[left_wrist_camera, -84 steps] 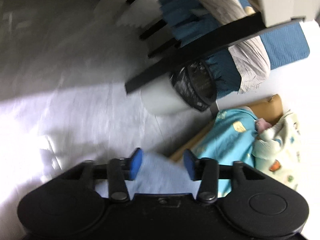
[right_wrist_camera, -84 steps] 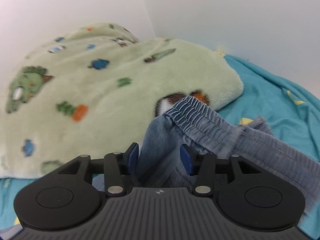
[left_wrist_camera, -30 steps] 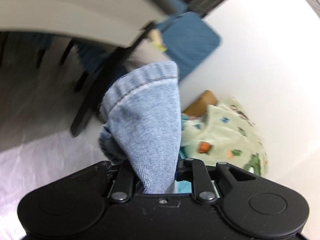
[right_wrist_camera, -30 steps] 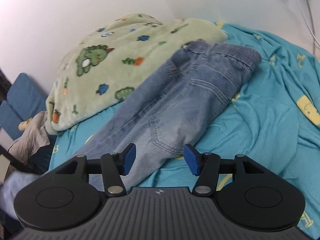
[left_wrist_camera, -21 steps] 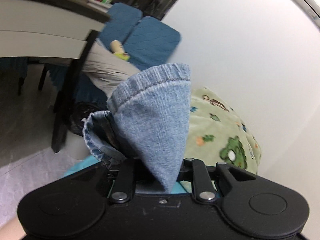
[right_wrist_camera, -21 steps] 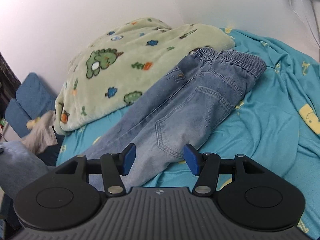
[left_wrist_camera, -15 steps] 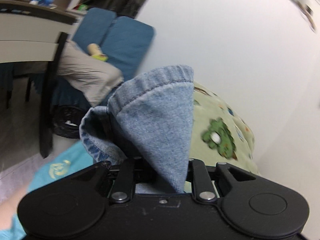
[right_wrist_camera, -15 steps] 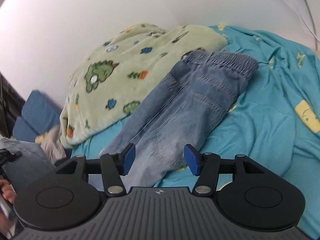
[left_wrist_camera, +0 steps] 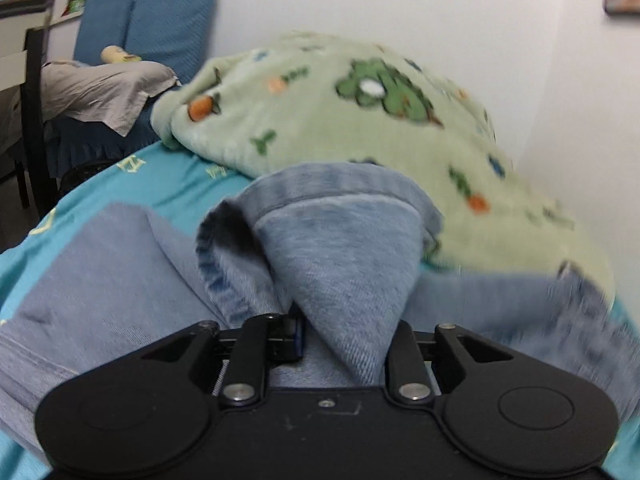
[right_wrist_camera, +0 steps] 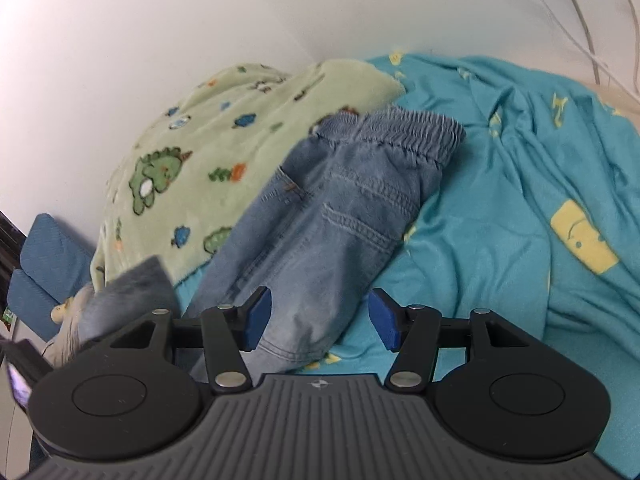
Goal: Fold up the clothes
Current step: 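Lift the jeans cuff with the left gripper and carry it over the jeans, then lower the cuff onto the jeans and open the left gripper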
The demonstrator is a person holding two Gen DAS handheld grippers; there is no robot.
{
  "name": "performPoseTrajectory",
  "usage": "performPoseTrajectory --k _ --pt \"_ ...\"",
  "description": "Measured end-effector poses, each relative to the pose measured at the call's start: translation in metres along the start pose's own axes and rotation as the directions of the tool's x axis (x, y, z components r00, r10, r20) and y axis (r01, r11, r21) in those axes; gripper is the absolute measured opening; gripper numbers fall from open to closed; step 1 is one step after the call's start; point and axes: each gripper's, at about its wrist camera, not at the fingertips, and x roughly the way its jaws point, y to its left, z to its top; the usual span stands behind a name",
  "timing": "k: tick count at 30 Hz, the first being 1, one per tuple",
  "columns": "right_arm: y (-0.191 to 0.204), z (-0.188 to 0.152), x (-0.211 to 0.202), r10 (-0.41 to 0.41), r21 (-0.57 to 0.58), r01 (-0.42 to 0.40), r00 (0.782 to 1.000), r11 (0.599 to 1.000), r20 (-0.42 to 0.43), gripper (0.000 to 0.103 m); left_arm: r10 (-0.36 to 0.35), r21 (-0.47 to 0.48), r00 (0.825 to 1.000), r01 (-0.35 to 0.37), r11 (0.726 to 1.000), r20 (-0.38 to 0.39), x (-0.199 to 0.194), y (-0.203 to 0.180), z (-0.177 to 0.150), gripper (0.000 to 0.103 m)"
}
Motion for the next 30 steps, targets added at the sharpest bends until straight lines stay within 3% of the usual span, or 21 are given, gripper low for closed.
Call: performPoseTrajectory --k 4,6,8,12,18,24,30 --pt "-0.001 -0.001 0.004 -0.009 -0.017 0.009 1.000 1.000 -0.001 0.058 -0.025 0.085 1.000 0.027 0.996 -0.017 -0.012 -0.015 -0.015 0.031" --pt "-0.002 0.000 0.004 -0.016 -0.022 0.016 1.000 1.000 0.002 0.058 -0.051 0.111 0.998 0.054 0.992 -0.032 -0.015 -0.014 -0.013 0.050" --pt "-0.003 0.001 0.005 -0.012 -0.021 0.011 1.000 1.000 -0.003 0.058 -0.072 0.131 0.996 0.078 0.988 -0.047 -0.018 -0.013 -0.013 0.059" --pt "0.002 -0.001 0.003 0.000 -0.055 0.000 1.000 0.998 0.000 0.058 -0.124 0.191 0.990 0.134 0.972 -0.066 -0.044 -0.015 -0.015 0.067" --pt "0.015 -0.009 -0.005 0.069 -0.134 -0.066 0.997 0.989 0.025 0.058 -0.173 0.235 0.983 0.182 0.955 -0.060 -0.093 0.002 -0.016 0.068" --pt "0.040 -0.025 0.003 0.174 -0.238 -0.164 0.985 0.957 0.022 0.058 -0.148 0.365 0.989 0.141 0.920 -0.011 -0.140 0.029 -0.022 0.069" --pt "0.075 -0.038 0.017 0.323 -0.392 -0.307 0.946 0.867 -0.027 0.058 -0.106 0.302 0.994 0.099 0.948 0.007 -0.146 0.064 -0.023 0.069"
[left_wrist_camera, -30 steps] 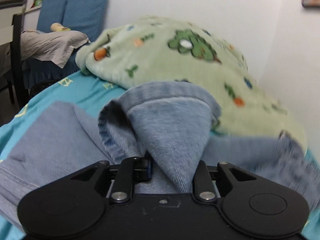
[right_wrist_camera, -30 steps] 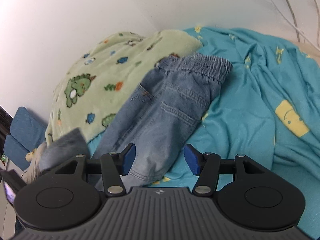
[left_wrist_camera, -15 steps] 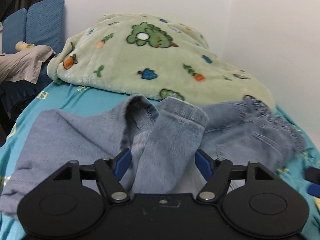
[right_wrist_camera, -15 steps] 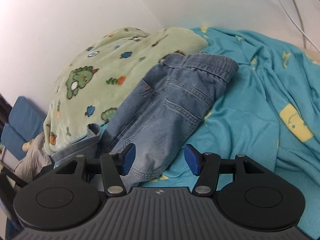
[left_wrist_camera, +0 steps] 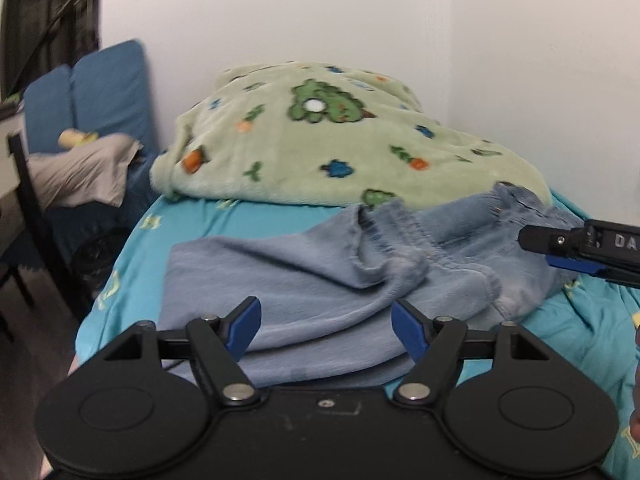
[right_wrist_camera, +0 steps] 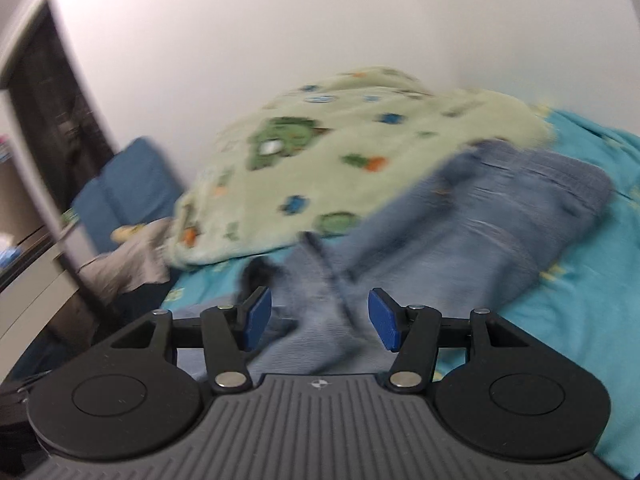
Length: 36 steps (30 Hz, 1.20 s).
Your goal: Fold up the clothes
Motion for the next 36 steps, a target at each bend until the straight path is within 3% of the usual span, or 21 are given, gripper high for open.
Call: performPoseTrajectory --k 2,4,8,11,15,18,21,24,27,28,30,31,36 --pt "0.002 0.001 0.010 0.075 0.033 -0.074 0.997 0.997 -0.024 0.058 0.006 -0.015 1.000 -0.006 1.000 0.003 0.005 0.008 -0.003 0.069" --pt "0.002 0.002 0.023 0.099 0.074 -0.096 0.995 0.993 -0.033 0.060 0.020 -0.017 1.000 -0.020 1.000 0.001 0.009 0.013 -0.006 0.068" --pt "0.010 0.000 0.057 0.085 0.072 -0.079 0.993 0.994 -0.083 0.060 0.038 -0.025 0.999 -0.038 0.999 0.006 0.023 0.024 -0.011 0.068" --pt "0.018 0.001 0.082 0.052 0.052 -0.049 0.997 0.997 -0.060 0.061 0.056 0.001 0.998 -0.056 0.998 -0.009 0.038 0.031 -0.017 0.066" --pt "0.035 -0.002 0.108 0.048 -0.089 -0.055 0.996 0.995 -0.078 0.061 0.061 0.001 0.998 -0.061 0.998 -0.034 0.052 0.038 -0.025 0.063" --pt "0.040 -0.010 0.118 0.072 -0.112 -0.084 0.992 0.990 -0.102 0.061 0.069 0.032 0.997 -0.068 0.997 -0.034 0.057 0.038 -0.033 0.063" --pt "0.056 -0.018 0.125 0.109 -0.207 -0.131 0.988 0.970 -0.113 0.069 0.069 0.038 0.997 -0.068 0.997 -0.034 0.062 0.038 -0.036 0.063" --pt "0.064 -0.019 0.140 0.063 -0.263 -0.094 0.990 0.960 -0.127 0.069 0.063 0.029 0.998 -0.062 0.998 -0.029 0.062 0.040 -0.038 0.063" --pt "0.067 -0.018 0.162 0.016 -0.295 -0.065 0.986 0.953 -0.166 0.059 0.063 0.011 0.998 -0.063 0.998 -0.029 0.063 0.044 -0.041 0.063" --pt "0.069 -0.019 0.168 0.004 -0.311 -0.059 0.985 0.949 -0.175 0.050 0.062 -0.001 0.998 -0.062 0.998 -0.030 0.062 0.046 -0.040 0.063" --pt "0.066 -0.019 0.175 -0.006 -0.309 -0.052 0.983 0.950 -0.184 0.023 0.060 -0.025 0.998 -0.061 0.998 -0.029 0.061 0.050 -0.039 0.063" --pt "0.065 -0.018 0.176 -0.025 -0.303 -0.030 0.984 0.953 -0.175 0.003 0.062 -0.036 0.998 -0.062 0.997 -0.025 0.060 0.051 -0.038 0.063" --pt "0.055 0.006 0.165 -0.021 -0.205 0.004 0.996 0.979 -0.081 0.002 0.068 -0.086 0.998 -0.068 0.994 -0.005 0.058 0.054 -0.035 0.063"
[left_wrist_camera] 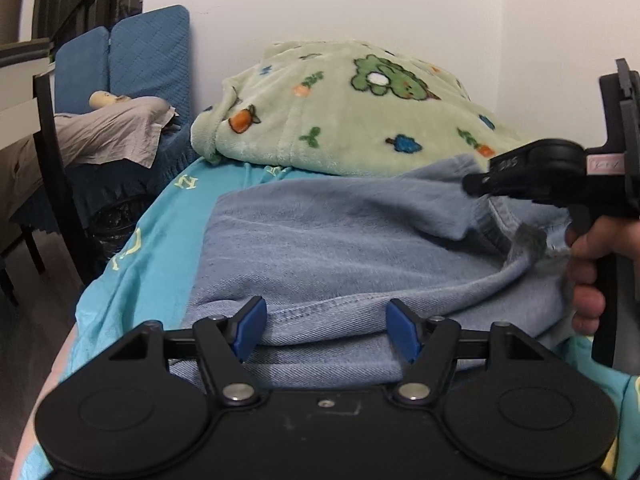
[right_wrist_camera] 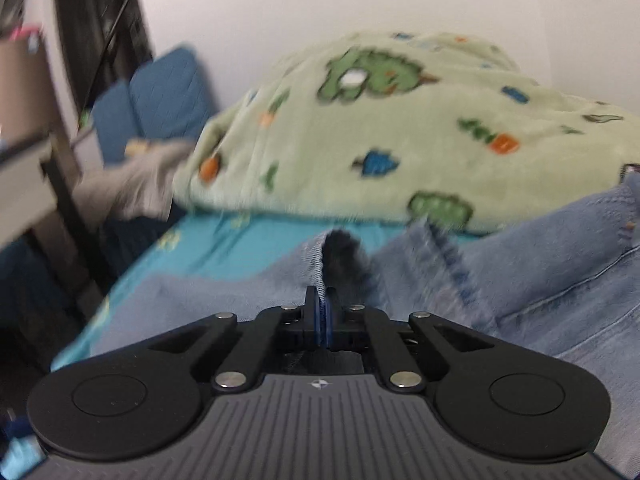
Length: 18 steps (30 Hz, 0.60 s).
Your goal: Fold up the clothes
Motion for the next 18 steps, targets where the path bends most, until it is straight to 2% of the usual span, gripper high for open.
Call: performPoseTrajectory --k 2,4,6,7,8,10,12,14,18 --pt "-0.009 0.004 0.000 -0.029 0.038 0.029 0.999 0.999 0.013 0.003 0.004 0.001 1.000 -0.004 1.000 0.001 0.001 0.000 0.000 0.063" --pt "-0.021 -0.004 0.008 -0.056 0.092 0.057 0.998 0.994 -0.017 0.008 0.004 0.006 1.000 -0.004 1.000 -0.001 0.001 -0.002 -0.001 0.063" --pt "-0.033 -0.015 0.014 -0.029 0.159 0.036 0.998 0.987 -0.049 0.010 0.004 0.010 1.000 -0.004 1.000 -0.003 0.001 -0.004 -0.002 0.063" --pt "-0.035 -0.016 0.013 -0.024 0.178 0.032 0.999 0.984 -0.048 0.015 -0.002 0.014 1.000 0.002 1.000 0.002 0.000 -0.004 -0.002 0.063" --pt "-0.034 -0.014 0.009 -0.035 0.178 0.042 0.998 0.983 -0.042 0.033 -0.008 0.017 1.000 0.008 1.000 0.006 0.000 -0.004 -0.003 0.063" --pt "-0.030 -0.005 -0.005 -0.046 0.171 0.048 0.999 0.984 -0.015 0.050 -0.016 0.023 1.000 0.016 1.000 0.015 -0.002 -0.005 -0.003 0.063" --pt "-0.029 0.006 -0.022 -0.016 0.179 0.017 1.000 0.984 -0.004 0.051 -0.019 0.017 1.000 0.019 1.000 0.015 -0.002 -0.003 -0.003 0.063" --pt "-0.029 0.014 -0.040 -0.017 0.187 0.020 1.000 0.982 -0.016 0.052 -0.023 0.011 1.000 0.023 1.000 0.015 -0.003 -0.002 -0.003 0.063" --pt "-0.039 0.007 -0.081 -0.043 0.315 0.054 0.998 0.948 -0.040 0.053 -0.037 0.006 0.999 0.037 0.999 -0.010 -0.004 0.000 -0.003 0.063"
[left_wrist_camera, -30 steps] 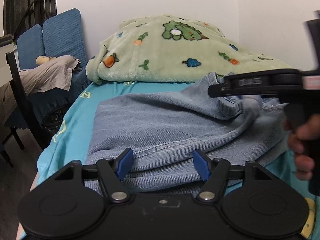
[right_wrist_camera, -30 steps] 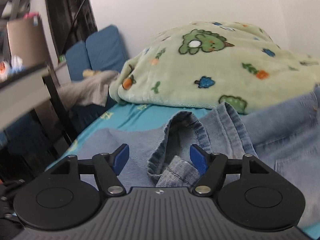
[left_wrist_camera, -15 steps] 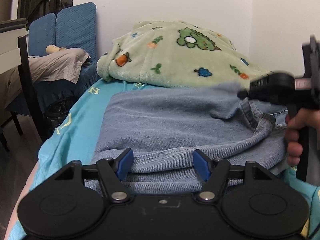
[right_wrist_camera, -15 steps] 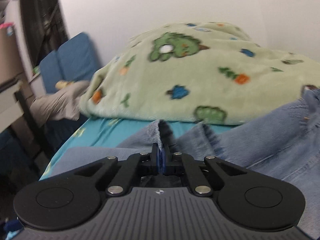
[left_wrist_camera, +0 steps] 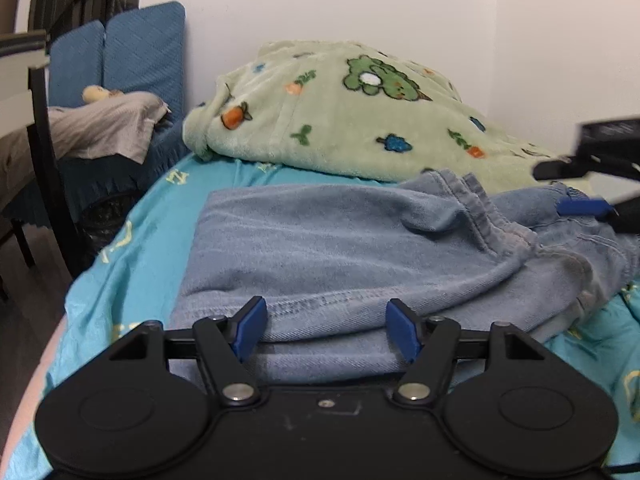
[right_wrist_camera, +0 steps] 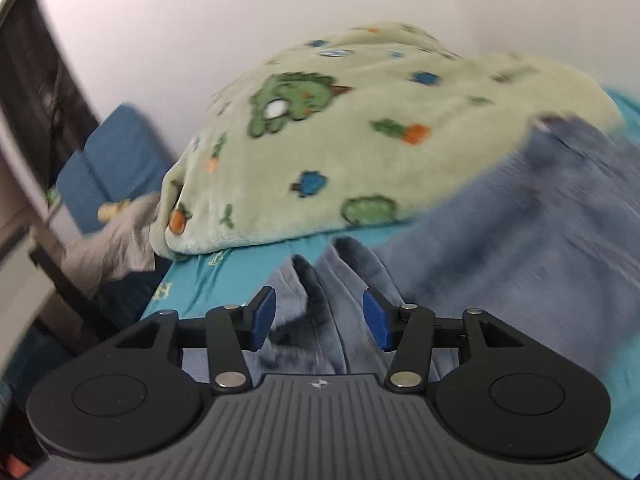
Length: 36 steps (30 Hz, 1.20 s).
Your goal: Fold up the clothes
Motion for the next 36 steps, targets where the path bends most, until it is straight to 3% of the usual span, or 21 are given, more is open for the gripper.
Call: performPoseTrajectory --k 4,11,15,16,17,20,26,30,33,36 --pt "-0.007 -0.023 -0.013 -0.022 0.061 0.025 0.998 0.998 -0.057 0.060 0.009 0.035 1.000 -0.009 0.999 -0.004 -0.006 -0.002 -0.003 0.063" --pt "0.007 -0.054 0.035 0.005 0.115 0.013 0.988 0.993 -0.156 0.065 0.134 0.131 0.991 -0.137 0.982 0.029 0.002 -0.003 -0.014 0.064" --pt "0.003 -0.053 0.046 0.043 0.192 -0.027 0.996 0.981 -0.078 0.065 0.207 0.127 0.977 -0.212 0.969 0.054 0.007 0.002 -0.017 0.066" --pt "0.003 -0.053 0.048 0.038 0.185 -0.027 0.998 0.982 -0.057 0.056 0.218 0.111 0.974 -0.223 0.969 0.055 0.007 0.005 -0.017 0.067" --pt "0.005 -0.052 0.048 0.031 0.172 -0.024 0.999 0.985 -0.040 0.036 0.230 0.094 0.972 -0.234 0.968 0.055 0.008 0.007 -0.018 0.068" --pt "0.008 -0.049 0.045 0.017 0.132 -0.017 1.000 0.991 0.003 0.021 0.255 0.033 0.966 -0.257 0.966 0.040 0.010 0.018 -0.017 0.068" --pt "0.036 -0.027 0.013 0.039 0.010 -0.041 0.987 0.999 0.155 0.013 0.249 -0.094 0.968 -0.247 0.965 0.012 0.001 0.037 -0.010 0.068" --pt "0.033 -0.015 -0.008 -0.020 -0.023 0.026 0.974 0.999 0.225 0.012 0.235 -0.104 0.972 -0.233 0.967 0.014 -0.006 0.037 -0.009 0.068" --pt "0.005 -0.020 -0.012 -0.113 0.032 0.109 0.974 0.994 0.194 0.012 0.216 -0.085 0.976 -0.215 0.973 0.001 -0.004 0.033 -0.010 0.068" --pt "-0.026 -0.040 0.003 -0.183 0.051 0.179 0.980 0.982 0.074 0.012 0.215 -0.060 0.977 -0.215 0.975 0.004 0.002 0.029 -0.012 0.067"
